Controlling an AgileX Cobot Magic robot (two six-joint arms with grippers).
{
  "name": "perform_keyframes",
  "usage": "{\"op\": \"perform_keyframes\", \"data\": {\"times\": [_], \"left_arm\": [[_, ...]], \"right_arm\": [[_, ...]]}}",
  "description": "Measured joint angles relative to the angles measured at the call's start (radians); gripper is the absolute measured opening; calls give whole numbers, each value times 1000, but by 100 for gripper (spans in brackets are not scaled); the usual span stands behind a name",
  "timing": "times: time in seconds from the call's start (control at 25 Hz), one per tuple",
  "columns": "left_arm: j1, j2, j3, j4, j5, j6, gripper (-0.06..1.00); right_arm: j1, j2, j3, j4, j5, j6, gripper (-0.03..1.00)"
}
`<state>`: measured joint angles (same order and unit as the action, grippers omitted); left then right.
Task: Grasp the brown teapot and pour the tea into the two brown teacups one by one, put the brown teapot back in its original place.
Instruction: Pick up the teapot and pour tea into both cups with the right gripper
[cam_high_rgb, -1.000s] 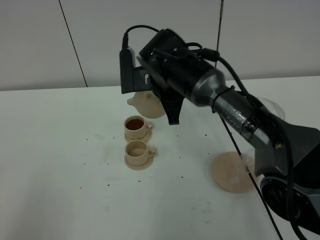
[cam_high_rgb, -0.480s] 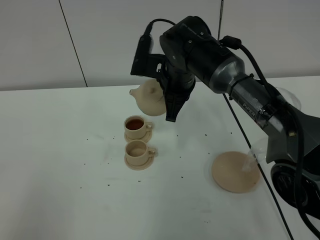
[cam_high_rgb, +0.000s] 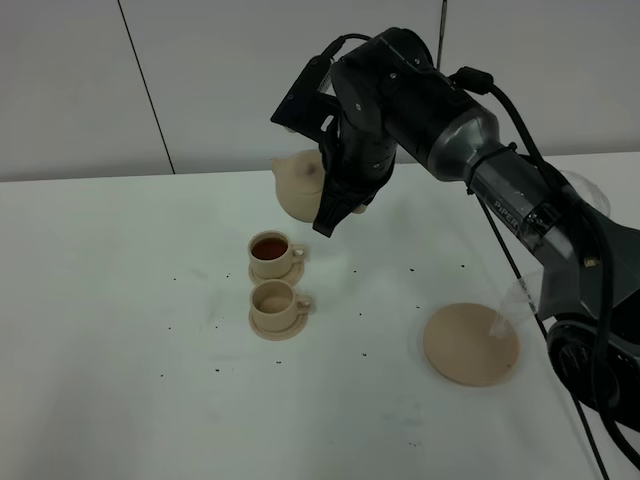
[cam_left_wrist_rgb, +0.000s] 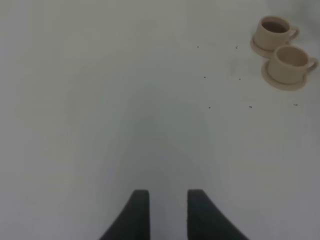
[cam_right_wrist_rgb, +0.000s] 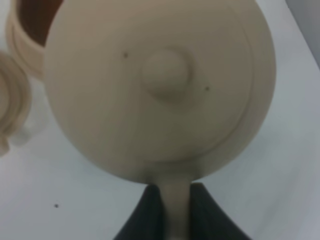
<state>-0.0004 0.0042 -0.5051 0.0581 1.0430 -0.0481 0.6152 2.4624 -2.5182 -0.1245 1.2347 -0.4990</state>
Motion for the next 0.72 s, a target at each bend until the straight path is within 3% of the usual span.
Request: {"op": "perform_keyframes", "data": {"times": [0.2,0.72], "left_arm": [[0,0,0,0,0,0,26],[0,0,0,0,0,0,26]], "right_arm": [[-2,-2,15,13,-1,54,10],[-10,-140,252,64,-2,93,10]]}}
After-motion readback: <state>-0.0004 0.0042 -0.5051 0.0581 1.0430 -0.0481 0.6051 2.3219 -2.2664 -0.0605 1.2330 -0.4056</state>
